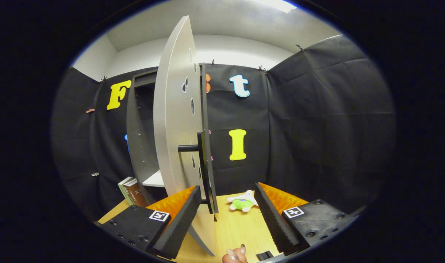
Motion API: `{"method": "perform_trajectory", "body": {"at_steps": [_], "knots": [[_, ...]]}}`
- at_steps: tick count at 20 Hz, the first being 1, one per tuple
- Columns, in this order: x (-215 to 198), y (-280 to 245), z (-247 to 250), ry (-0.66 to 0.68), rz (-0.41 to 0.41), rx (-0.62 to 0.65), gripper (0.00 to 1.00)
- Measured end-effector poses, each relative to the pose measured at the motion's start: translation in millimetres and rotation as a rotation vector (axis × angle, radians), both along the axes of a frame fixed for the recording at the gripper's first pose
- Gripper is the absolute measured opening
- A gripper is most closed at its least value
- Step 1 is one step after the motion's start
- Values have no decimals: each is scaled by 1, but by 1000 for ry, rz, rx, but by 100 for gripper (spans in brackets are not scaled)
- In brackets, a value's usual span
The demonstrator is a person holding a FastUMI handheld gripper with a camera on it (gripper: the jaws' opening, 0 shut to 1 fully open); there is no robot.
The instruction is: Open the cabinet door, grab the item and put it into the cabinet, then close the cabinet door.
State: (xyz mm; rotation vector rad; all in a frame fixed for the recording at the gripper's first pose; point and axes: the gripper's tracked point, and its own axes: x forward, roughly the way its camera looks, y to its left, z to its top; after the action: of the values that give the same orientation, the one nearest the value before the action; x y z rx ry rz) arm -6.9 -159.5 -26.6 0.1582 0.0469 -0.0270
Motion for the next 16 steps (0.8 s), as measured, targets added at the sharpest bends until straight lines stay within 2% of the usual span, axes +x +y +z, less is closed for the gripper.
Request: {"method": "perform_trajectory", "body": {"at_steps": [6,14,16], "knots": [[9,77,-5,14,103,48,97],[36,204,-1,13,236,37,95],[40,228,-1,8,252,19,98]]}}
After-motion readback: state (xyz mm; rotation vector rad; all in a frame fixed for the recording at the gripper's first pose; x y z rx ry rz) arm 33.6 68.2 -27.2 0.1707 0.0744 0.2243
